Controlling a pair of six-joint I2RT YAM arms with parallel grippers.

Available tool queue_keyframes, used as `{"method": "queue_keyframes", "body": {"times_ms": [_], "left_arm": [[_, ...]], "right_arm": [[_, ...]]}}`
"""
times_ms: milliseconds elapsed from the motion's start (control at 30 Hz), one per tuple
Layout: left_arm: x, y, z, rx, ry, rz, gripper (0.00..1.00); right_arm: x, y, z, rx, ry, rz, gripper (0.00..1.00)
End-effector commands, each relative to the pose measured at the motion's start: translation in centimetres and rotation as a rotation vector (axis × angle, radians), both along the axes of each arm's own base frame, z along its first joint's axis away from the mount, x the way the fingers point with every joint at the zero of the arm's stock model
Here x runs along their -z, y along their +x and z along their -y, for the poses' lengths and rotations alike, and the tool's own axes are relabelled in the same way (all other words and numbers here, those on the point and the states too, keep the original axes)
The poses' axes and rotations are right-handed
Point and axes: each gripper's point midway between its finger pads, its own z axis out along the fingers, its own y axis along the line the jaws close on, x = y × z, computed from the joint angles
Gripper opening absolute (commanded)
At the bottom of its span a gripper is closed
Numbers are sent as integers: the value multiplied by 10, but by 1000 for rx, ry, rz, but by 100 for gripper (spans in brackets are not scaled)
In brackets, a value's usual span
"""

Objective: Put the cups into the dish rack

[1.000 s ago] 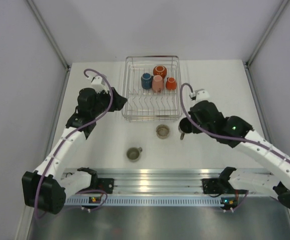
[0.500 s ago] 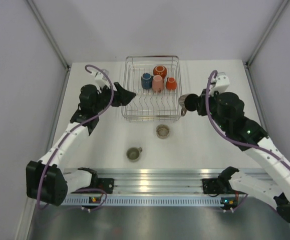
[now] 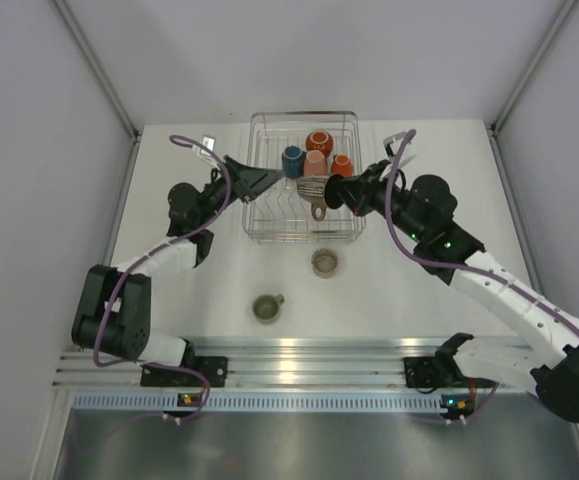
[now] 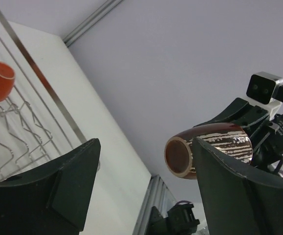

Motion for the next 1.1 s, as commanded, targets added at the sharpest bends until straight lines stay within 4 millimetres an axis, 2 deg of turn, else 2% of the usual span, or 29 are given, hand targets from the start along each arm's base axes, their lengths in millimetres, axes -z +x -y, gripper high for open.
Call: {"method": "queue_keyframes", "body": {"times_ms": [0, 300, 667, 900, 1067], "left_arm": [[-49, -28, 1, 110, -189, 149, 81], [-81, -57, 24, 165, -294, 222, 82], [-88, -68, 47, 235, -358, 204, 82], [-99, -87, 65, 299, -403, 205, 82], [-107, -95, 66, 320, -436, 204, 81]], "right_arm": [[-71, -7, -11, -77, 194, 181, 0], [-67, -1, -17, -89, 197, 181, 0], [-66, -2, -17, -89, 215, 196, 0], [-63, 0, -15, -82, 223, 199, 0], [-58, 1, -14, -77, 222, 199, 0]]}}
